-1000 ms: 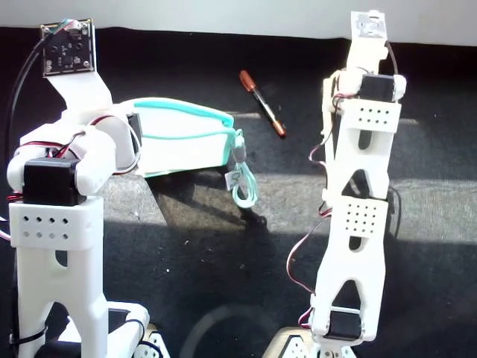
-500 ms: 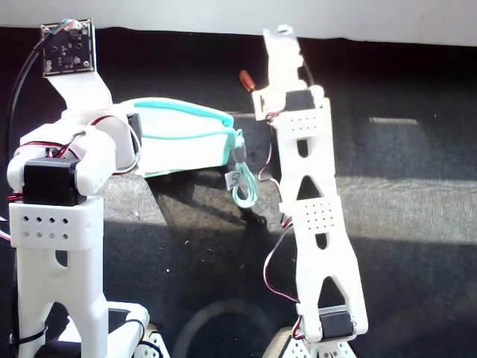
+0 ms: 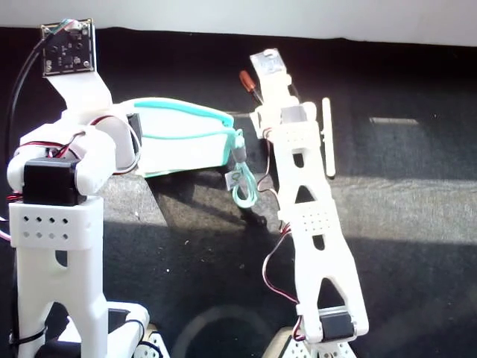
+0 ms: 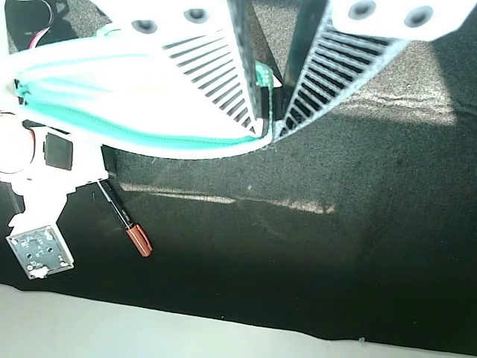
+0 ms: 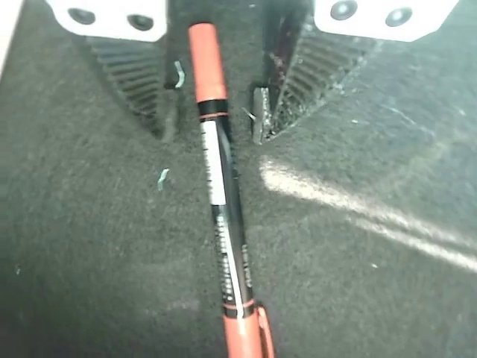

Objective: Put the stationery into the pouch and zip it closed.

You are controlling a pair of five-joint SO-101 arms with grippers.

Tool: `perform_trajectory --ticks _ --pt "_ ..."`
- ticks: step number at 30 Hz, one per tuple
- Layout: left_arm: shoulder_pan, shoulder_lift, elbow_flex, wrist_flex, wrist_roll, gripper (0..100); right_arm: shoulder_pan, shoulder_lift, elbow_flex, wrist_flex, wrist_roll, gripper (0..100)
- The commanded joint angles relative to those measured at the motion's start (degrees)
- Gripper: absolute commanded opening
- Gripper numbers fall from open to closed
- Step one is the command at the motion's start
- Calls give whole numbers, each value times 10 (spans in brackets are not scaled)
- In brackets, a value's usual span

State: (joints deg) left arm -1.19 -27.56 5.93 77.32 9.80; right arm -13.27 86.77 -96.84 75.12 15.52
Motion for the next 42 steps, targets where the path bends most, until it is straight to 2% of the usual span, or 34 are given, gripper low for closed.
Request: perform_trajectory --ticks 1,9,13,14,18,25,29,36,42 --pt "9 7 5 4 -4 9 -7 -6 -44 43 28 18" --pt "9 7 5 4 -4 9 7 -121 -43 138 26 6" --pt "8 7 5 4 -4 9 14 -199 -43 257 26 6" --pt "8 7 5 4 -4 9 19 -211 -42 262 23 6" --pt "11 7 4 4 -4 9 50 -271 -41 262 -73 5" --pt "8 7 4 4 -4 9 58 -397 0 263 -77 5" --pt "8 7 4 4 -4 9 60 -560 197 263 -78 5" --pt "12 7 1 1 -4 9 50 -907 695 248 -114 5" --pt "13 7 -1 -2 -3 9 50 -1106 1101 94 -96 5"
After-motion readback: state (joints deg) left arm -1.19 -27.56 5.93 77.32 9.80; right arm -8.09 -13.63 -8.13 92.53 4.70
